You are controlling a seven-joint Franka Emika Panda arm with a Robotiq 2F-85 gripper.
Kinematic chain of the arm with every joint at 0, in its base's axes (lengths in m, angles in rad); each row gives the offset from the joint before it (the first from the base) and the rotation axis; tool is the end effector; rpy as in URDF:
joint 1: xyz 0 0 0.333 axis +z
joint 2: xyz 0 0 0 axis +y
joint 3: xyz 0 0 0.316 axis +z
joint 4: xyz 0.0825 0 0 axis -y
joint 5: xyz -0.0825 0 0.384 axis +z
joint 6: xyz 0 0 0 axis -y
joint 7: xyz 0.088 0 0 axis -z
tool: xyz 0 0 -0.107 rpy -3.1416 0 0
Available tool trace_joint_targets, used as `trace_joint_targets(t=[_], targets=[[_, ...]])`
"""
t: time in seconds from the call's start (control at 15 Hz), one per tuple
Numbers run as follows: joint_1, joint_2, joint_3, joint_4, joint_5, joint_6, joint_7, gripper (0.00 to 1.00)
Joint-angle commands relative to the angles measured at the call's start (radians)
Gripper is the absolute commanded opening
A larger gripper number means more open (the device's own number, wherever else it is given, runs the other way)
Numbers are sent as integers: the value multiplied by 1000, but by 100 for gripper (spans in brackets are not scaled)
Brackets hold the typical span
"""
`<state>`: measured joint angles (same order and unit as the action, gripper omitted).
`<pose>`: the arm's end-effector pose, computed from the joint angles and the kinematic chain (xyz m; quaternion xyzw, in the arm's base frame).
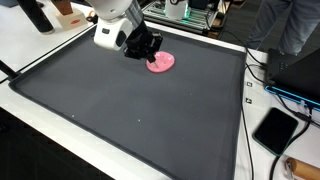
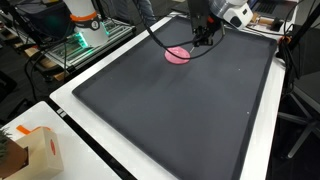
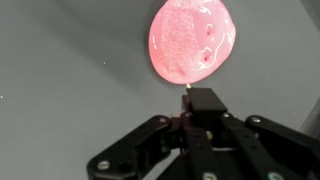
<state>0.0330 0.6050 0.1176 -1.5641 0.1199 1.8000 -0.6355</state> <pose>0.6480 0.0991 0.2698 -0.9150 -0.3490 0.1546 0.1304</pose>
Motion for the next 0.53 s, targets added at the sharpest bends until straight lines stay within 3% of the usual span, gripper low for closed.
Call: trace_joint_targets(t=[0.0, 0.47], targets=[[27, -16, 18, -6, -60, -4, 29, 3], [147, -52, 39, -29, -240, -7, 122, 3]])
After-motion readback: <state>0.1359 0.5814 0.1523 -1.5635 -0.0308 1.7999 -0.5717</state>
